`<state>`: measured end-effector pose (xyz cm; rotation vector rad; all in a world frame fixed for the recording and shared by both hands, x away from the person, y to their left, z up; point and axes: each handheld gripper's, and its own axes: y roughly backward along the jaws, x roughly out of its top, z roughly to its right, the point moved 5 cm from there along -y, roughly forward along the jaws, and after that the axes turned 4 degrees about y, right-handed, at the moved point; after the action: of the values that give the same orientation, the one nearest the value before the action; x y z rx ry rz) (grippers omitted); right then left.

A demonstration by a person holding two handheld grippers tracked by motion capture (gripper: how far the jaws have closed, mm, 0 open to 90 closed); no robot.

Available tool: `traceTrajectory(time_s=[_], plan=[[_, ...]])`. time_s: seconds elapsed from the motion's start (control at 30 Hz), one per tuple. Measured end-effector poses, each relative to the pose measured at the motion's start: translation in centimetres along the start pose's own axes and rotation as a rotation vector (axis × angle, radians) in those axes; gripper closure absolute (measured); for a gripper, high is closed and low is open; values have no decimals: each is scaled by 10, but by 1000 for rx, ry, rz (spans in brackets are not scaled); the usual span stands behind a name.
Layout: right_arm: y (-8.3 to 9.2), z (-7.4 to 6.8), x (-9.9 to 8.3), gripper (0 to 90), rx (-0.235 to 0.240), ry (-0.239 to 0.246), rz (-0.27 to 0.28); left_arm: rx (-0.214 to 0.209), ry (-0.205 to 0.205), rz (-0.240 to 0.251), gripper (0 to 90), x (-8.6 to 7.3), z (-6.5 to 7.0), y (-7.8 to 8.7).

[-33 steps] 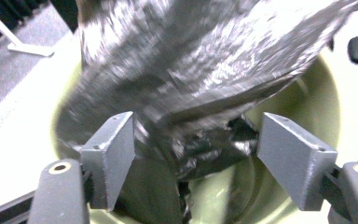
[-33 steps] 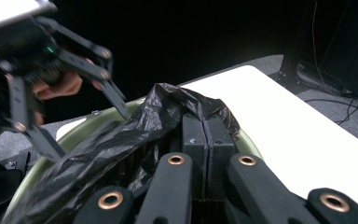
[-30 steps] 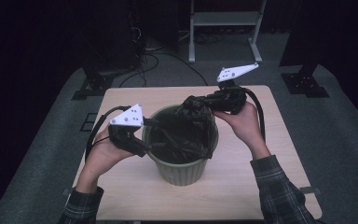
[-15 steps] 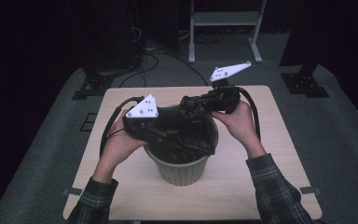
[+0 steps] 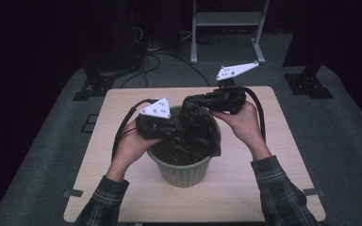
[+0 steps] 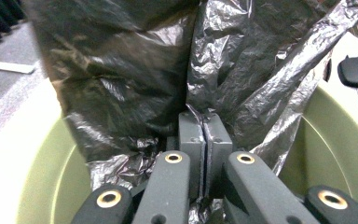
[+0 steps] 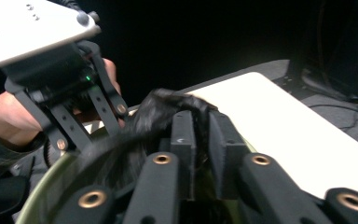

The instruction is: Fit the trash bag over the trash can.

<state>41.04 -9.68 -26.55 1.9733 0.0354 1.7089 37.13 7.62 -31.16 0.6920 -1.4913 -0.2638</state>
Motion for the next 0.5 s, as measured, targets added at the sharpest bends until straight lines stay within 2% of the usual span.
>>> traceTrajectory(time_s=[0.1, 0.23, 0.37, 0.5], plan=[[11, 3, -5, 783, -12, -17, 11, 31, 39, 35, 886, -6, -9, 10], [25, 3, -14, 765, -27, -25, 8, 66, 72, 68, 886, -12, -15, 19], [40, -2, -19, 749, -33, -18, 21, 90, 93, 74, 886, -15, -18, 21], [50, -10, -18, 742, -28, -5, 41, 85, 97, 70, 886, -17, -18, 20]])
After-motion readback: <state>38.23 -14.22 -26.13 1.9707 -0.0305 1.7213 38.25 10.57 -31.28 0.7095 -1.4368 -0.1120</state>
